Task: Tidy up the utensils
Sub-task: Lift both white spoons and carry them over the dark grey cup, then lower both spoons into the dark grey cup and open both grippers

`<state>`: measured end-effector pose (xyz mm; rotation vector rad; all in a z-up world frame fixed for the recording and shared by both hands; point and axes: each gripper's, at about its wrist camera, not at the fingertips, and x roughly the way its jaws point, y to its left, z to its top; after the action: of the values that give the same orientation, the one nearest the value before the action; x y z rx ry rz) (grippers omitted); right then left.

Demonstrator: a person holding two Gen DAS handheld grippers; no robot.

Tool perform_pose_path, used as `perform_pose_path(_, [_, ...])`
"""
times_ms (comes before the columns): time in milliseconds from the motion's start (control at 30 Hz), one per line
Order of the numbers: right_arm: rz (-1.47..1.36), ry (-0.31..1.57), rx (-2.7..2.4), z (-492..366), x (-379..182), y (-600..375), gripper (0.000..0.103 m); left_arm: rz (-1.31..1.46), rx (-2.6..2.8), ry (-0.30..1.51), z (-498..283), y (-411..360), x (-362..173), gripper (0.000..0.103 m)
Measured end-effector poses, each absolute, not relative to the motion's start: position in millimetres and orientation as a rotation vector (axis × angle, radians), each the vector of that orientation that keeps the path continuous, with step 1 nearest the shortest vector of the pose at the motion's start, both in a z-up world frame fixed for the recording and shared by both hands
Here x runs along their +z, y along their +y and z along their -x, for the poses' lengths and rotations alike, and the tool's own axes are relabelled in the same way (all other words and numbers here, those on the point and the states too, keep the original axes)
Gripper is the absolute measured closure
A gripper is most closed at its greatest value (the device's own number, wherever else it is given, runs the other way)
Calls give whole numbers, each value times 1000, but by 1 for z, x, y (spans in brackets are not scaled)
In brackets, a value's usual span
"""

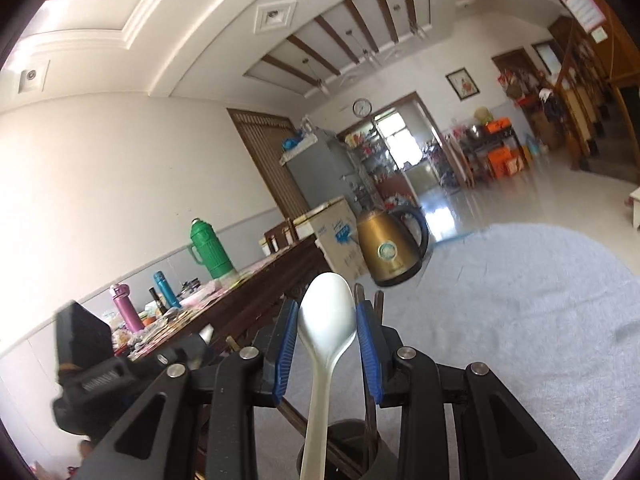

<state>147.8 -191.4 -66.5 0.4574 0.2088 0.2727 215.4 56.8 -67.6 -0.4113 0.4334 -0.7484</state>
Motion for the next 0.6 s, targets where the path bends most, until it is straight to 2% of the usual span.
perform_pose_path(167, [-507,201,232,-146,-70,-200,71,484,-754,382,-233,41,-62,73])
perform_pose_path(400, [-539,213,204,-141,-77,-223,71,638,-701,347,-264,23,-83,73])
perform_pose_path(600, [-573,212,190,-139,-84,-240,71,567,-627,314,-261,-6,-95,73])
